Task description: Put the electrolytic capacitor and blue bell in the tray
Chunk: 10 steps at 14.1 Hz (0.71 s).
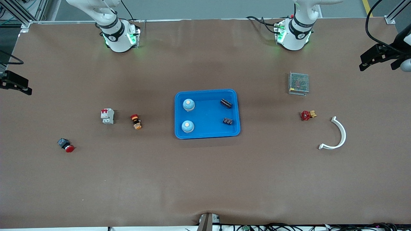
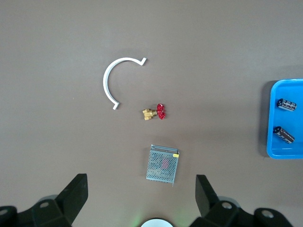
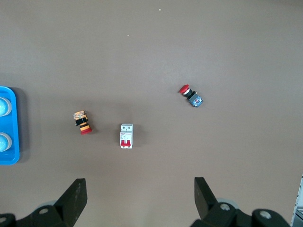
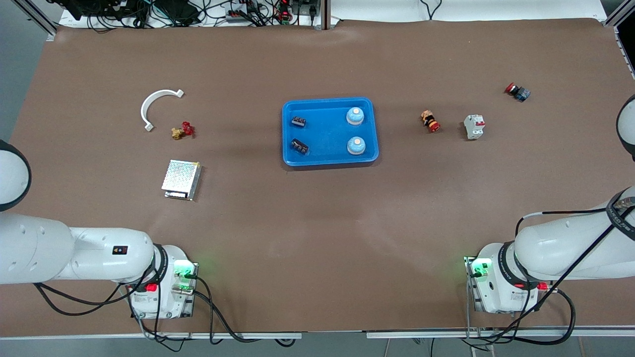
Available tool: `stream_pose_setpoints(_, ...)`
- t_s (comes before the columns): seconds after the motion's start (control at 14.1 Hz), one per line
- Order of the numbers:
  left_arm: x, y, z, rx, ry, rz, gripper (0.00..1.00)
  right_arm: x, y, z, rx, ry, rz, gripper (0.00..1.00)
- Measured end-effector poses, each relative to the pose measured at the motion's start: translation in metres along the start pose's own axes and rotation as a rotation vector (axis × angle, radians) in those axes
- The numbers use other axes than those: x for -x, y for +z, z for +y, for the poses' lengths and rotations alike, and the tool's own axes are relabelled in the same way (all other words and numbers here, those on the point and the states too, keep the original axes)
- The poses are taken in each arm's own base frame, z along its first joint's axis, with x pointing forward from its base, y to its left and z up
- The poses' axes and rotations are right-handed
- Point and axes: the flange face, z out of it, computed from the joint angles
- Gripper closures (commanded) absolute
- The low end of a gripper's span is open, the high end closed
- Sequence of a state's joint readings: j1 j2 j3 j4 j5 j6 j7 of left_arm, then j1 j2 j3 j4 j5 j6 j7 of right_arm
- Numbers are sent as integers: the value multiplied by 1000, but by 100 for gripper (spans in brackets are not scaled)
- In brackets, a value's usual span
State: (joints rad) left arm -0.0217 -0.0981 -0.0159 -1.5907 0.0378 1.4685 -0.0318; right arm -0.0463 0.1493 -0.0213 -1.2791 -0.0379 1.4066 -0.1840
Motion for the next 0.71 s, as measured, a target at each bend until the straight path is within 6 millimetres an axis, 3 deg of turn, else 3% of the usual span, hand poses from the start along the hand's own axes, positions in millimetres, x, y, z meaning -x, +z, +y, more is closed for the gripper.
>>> stream_pose_setpoints(0.35, 1, 7, 16, 19, 28, -16, 0, 16, -7, -11, -12, 2, 3, 0)
stream_pose_setpoints(0.71, 2, 6, 31, 32, 45, -15, 0, 12, -5, -13, -28, 21, 66, 0)
